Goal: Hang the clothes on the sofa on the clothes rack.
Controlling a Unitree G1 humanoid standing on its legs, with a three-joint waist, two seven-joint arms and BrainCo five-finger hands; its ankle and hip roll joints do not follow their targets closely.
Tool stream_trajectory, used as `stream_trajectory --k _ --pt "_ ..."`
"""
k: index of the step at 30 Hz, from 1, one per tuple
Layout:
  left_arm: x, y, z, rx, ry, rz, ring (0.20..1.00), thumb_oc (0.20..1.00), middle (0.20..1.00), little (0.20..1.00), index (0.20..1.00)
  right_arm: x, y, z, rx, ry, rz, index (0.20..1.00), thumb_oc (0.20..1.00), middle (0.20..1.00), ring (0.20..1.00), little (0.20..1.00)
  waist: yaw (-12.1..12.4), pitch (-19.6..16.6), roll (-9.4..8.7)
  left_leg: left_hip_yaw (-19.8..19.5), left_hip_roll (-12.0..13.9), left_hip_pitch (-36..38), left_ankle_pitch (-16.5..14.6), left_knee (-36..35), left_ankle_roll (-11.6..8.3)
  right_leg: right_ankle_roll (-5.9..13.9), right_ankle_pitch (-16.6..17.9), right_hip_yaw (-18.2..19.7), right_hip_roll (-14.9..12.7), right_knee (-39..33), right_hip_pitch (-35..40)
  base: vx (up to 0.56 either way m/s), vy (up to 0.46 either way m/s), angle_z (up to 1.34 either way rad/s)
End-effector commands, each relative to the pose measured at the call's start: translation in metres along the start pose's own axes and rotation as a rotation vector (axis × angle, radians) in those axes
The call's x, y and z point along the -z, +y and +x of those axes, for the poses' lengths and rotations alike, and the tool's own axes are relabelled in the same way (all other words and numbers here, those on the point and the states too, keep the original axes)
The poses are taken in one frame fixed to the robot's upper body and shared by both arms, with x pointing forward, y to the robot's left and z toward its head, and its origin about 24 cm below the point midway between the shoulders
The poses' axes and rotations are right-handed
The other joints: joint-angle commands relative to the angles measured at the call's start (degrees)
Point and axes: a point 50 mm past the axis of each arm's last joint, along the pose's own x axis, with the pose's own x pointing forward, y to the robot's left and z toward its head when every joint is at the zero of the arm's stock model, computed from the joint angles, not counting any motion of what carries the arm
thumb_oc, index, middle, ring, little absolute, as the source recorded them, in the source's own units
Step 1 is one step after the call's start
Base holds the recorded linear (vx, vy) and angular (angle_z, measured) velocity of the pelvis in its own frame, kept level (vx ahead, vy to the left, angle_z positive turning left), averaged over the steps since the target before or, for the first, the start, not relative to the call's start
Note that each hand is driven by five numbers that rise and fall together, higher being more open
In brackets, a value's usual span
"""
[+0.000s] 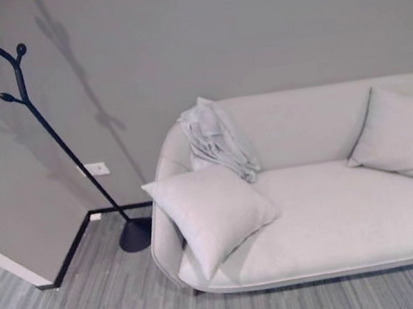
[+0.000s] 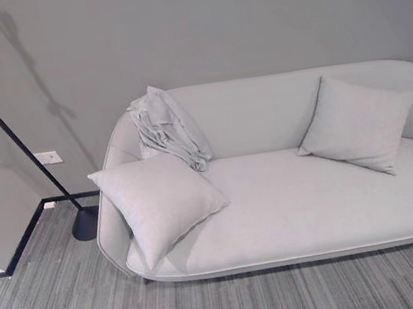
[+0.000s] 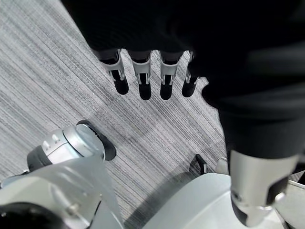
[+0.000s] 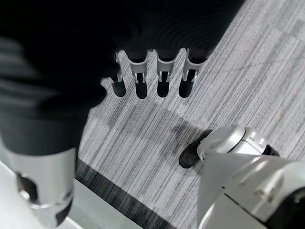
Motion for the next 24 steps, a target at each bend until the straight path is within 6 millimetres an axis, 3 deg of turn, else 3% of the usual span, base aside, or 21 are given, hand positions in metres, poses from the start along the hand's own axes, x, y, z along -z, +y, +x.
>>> stream_trajectory --k 1,24 --pt "0.014 -0.001 -0.002 -0.028 0.054 -0.091 1.000 1.000 1.000 1.000 1.000 -0.002 -0.003 -0.001 0.050 0.021 0.044 1.000 1.000 1.000 1.000 1.000 -0.4 -2.4 0.99 -8.2 2.7 -5.5 10.9 -8.1 -5.75 5.96 -4.3 2.0 -0.7 -0.5 2.2 0.00 0.000 0.00" --pt "0.008 -0.011 0.000 0.028 0.054 0.087 1.000 1.000 1.000 1.000 1.000 0.006 0.012 0.000 -0.024 0.034 -0.208 1.000 1.000 1.000 1.000 1.000 0.2 -2.8 0.21 -8.2 2.9 -5.5 11.0 -8.1 -5.98 6.04 -4.3 1.2 -1.0 -0.5 2.2 0.00 0.000 0.00"
